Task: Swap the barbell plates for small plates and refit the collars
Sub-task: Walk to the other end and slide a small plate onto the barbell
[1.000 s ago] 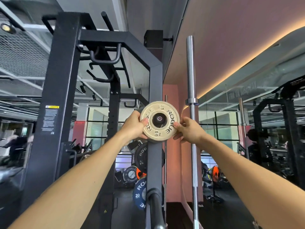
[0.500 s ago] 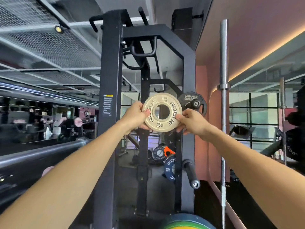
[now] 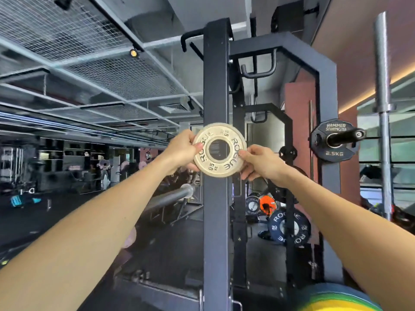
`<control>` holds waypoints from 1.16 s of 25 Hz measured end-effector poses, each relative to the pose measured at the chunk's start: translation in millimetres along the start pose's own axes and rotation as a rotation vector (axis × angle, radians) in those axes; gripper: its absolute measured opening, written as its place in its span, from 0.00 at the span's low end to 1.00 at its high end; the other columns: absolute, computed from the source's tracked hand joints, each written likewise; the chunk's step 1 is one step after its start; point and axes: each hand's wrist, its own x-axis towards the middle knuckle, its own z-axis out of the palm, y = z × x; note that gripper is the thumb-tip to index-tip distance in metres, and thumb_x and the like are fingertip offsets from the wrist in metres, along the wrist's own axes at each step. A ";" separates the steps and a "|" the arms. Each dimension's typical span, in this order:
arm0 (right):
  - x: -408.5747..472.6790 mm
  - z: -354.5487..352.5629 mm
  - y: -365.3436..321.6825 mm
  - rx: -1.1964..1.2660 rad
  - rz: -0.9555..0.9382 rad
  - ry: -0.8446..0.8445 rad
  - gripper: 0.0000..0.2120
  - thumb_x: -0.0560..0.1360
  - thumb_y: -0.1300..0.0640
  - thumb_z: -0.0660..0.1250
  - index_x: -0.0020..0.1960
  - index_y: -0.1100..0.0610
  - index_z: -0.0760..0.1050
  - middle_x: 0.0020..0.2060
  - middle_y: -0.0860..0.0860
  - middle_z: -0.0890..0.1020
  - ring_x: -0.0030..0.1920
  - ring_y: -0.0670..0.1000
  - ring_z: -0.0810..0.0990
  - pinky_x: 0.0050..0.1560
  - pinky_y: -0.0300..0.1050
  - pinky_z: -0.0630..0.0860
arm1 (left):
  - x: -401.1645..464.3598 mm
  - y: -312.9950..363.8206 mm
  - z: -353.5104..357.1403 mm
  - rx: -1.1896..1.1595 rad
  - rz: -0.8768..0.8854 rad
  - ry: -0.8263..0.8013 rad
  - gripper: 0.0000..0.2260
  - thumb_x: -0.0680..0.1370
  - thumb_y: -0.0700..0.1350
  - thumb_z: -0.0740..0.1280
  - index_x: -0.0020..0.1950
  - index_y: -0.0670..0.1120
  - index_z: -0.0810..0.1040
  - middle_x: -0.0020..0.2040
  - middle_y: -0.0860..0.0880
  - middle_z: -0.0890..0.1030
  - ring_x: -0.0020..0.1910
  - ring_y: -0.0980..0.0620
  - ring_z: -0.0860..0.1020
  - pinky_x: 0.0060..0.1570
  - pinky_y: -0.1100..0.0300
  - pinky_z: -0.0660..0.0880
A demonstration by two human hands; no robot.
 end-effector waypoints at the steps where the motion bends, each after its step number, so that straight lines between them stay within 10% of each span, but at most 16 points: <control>1: 3.1 17.7 -5.6 -0.005 0.003 -0.001 0.11 0.81 0.51 0.60 0.45 0.56 0.70 0.30 0.51 0.82 0.29 0.53 0.80 0.31 0.45 0.76 | -0.1 -9.8 -16.2 0.004 0.000 0.004 0.02 0.82 0.42 0.61 0.52 0.45 0.69 0.53 0.40 0.81 0.41 0.46 0.85 0.37 0.51 0.83; 29: 122.3 178.4 -10.1 -0.256 0.048 0.057 0.14 0.82 0.50 0.57 0.48 0.61 0.71 0.35 0.56 0.83 0.29 0.53 0.81 0.33 0.46 0.77 | 103.9 -173.1 -124.7 -0.125 -0.033 -0.151 0.02 0.82 0.41 0.62 0.50 0.44 0.70 0.48 0.39 0.82 0.41 0.43 0.85 0.41 0.45 0.82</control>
